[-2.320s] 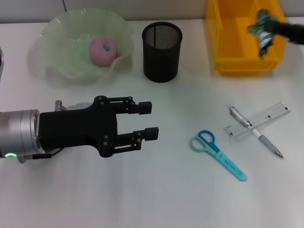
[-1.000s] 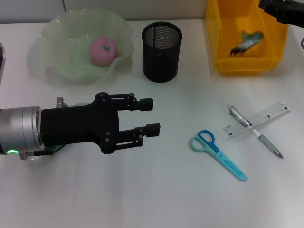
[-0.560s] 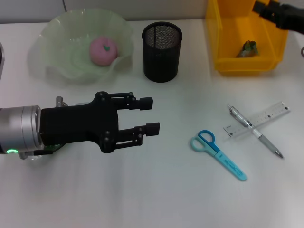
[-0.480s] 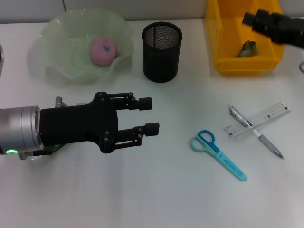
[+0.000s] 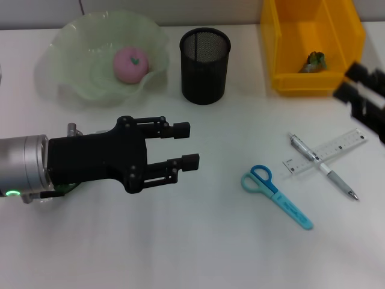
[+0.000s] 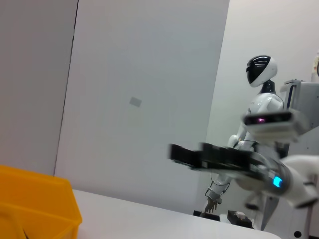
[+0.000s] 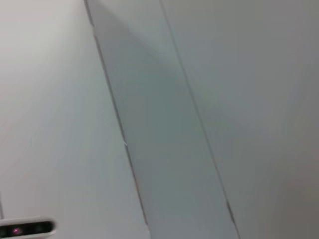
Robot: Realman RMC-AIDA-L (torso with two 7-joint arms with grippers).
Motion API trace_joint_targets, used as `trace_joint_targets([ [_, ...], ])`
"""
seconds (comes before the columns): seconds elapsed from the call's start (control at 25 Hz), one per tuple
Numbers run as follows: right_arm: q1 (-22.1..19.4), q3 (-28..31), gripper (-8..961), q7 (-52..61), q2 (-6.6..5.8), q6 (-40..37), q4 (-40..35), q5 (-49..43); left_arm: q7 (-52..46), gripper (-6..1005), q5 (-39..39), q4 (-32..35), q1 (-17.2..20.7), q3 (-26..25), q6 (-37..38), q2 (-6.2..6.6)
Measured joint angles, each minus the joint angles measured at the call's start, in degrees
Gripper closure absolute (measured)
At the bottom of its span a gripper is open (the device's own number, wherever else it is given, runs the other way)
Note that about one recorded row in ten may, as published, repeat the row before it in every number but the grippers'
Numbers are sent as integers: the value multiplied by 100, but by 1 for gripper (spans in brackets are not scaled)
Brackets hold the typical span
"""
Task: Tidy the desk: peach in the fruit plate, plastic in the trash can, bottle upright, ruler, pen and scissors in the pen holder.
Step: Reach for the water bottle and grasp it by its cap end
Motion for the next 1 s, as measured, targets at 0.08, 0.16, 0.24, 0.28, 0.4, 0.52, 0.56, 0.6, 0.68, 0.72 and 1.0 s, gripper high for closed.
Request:
trace_joint_targets([
  [0.08, -110, 10, 403, -537, -1, -343, 434, -4, 0, 430, 0, 0, -23, -1, -1, -3],
  [0.16, -181, 5, 403, -1016, -2, -578, 819, -21, 0, 430, 0, 0, -38, -1, -2, -7],
  [0.24, -230, 6, 403, -1437, 4, -714, 1145, -29, 0, 430, 0, 0, -49, -1, -2, -10],
  [0.28, -244, 7, 403, -1563, 9, -741, 1276, -29, 0, 430, 0, 0, -52, -1, -2, -10],
  [0.4, -245, -1, 403, -1729, 10, -736, 1518, -30, 0, 429, 0, 0, -59, -2, -3, -12],
  [0.52, -222, -23, 403, -1737, 2, -652, 1614, -34, -5, 429, -4, 33, -66, -55, -43, -16],
  [0.56, -222, -23, 403, -1737, 2, -652, 1614, -34, -5, 429, -4, 33, -66, -55, -43, -16],
  [0.6, -217, -26, 403, -1735, 2, -640, 1618, -35, -196, 429, -12, 136, -81, -181, -211, -21],
  [0.68, -206, -20, 403, -1727, 1, -619, 1622, -36, -544, 429, 6, 281, -112, -245, -423, -8],
  [0.72, -184, -19, 403, -1712, 0, -579, 1628, -37, -787, 429, 48, 385, -128, -262, -544, 5],
  [1.0, 5, -51, 403, -1707, -1, -371, 1801, -37, -3040, 421, 1413, 2008, -287, -274, -1017, 68],
])
